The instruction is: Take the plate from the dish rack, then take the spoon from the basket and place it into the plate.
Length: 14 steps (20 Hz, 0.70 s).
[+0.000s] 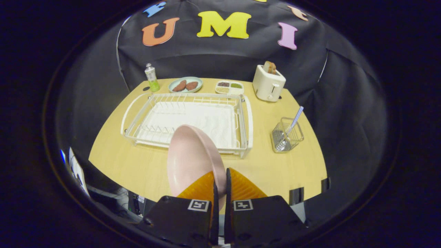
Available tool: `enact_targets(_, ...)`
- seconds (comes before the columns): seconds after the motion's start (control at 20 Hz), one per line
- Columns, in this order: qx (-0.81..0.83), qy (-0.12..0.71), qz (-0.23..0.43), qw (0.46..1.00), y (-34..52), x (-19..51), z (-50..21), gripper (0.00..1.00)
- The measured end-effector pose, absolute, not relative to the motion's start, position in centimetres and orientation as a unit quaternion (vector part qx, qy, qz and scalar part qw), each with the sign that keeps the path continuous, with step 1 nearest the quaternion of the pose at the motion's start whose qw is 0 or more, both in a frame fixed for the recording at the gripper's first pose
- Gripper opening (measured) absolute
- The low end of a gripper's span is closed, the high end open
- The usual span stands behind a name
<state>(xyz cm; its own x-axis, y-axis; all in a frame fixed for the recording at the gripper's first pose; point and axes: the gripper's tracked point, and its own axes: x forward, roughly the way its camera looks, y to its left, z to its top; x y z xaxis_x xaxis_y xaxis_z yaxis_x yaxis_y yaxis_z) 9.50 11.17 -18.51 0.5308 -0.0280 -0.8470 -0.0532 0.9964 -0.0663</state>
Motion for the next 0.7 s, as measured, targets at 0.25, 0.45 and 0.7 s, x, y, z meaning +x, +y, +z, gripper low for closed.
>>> enact_targets(0.25, 0.026, 0.503, 0.024, 0.864, 10.4, 8.3, -23.6, 0.12)
enact_targets(0.45, 0.050, 0.493, 0.034, 0.868, 9.4, 8.5, -24.7, 0.13)
enact_targets(0.7, 0.065, 0.489, 0.049, 0.868, 8.8, 7.6, -28.0, 0.19)
